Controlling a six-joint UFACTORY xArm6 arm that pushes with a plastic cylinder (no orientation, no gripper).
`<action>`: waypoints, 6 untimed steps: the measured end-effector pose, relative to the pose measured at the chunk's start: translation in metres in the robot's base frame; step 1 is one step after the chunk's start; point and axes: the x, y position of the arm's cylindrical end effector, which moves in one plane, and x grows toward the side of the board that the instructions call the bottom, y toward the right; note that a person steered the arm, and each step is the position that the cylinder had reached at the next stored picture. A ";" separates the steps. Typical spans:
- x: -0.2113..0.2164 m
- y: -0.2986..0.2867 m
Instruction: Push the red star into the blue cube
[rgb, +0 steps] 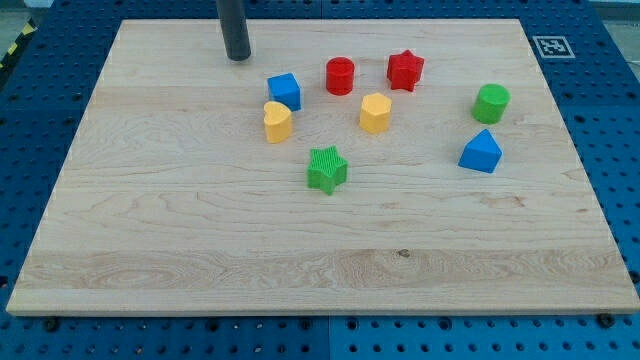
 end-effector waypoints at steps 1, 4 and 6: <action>0.000 0.016; -0.005 0.256; 0.029 0.252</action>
